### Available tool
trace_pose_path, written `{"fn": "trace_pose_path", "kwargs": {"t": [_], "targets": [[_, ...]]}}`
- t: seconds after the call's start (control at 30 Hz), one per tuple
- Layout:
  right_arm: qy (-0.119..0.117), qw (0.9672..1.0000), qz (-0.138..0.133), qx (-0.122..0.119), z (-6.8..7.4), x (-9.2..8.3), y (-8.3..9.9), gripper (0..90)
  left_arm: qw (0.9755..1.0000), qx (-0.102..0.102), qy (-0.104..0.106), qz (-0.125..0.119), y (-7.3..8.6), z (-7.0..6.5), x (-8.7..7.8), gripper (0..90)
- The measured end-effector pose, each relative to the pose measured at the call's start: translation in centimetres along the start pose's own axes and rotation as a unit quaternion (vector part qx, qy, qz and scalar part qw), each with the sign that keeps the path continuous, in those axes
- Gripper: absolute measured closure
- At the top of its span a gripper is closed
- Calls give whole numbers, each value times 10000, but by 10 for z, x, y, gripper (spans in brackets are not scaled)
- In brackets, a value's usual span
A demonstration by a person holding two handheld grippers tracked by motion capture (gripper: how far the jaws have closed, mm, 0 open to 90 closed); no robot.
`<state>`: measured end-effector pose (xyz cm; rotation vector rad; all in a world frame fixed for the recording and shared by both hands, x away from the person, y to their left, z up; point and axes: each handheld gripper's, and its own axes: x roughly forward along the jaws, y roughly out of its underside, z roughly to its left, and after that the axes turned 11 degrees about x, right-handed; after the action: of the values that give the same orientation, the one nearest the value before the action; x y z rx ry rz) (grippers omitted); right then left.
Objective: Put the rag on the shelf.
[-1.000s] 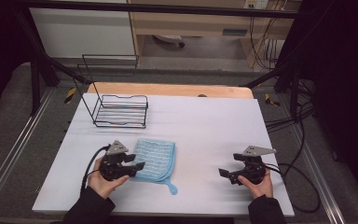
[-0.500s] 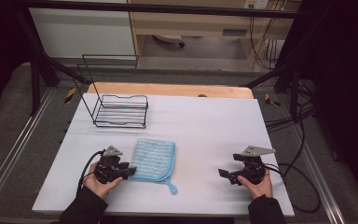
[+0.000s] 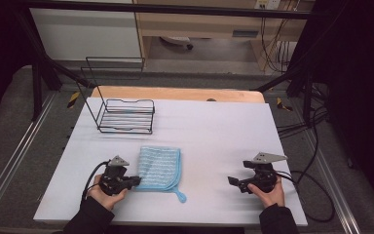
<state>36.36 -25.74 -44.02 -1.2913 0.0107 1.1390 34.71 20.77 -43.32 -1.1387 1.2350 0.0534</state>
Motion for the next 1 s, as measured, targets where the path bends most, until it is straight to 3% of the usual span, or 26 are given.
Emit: {"fn": "trace_pose_path", "kwargs": {"t": [0.1,0.27,0.4,0.5,0.63,0.73,0.9,1.0], "targets": [[3,10000,-19,-1,0,0,0,28,10000,-28,-50,27,2,-3,-3,862],[2,10000,3,-8,0,1,0,28,9996,135,-241,-36,2,-3,-5,788],[4,10000,-6,6,0,0,0,28,9986,224,-412,-254,-1,1,-14,650],[-1,10000,-9,9,0,0,0,26,9972,289,-498,-470,-4,6,-20,493],[0,10000,-54,8,0,-1,0,26,9954,373,-548,-689,-9,13,-23,400],[-4,10000,-49,-10,-1,0,0,26,9949,446,-537,-733,-14,20,-22,241],[2,10000,-19,2,0,0,0,26,9945,510,-537,-741,-23,26,-16,114],[3,10000,-11,-9,0,0,0,26,9942,538,-540,-761,-31,31,-15,90]]}}
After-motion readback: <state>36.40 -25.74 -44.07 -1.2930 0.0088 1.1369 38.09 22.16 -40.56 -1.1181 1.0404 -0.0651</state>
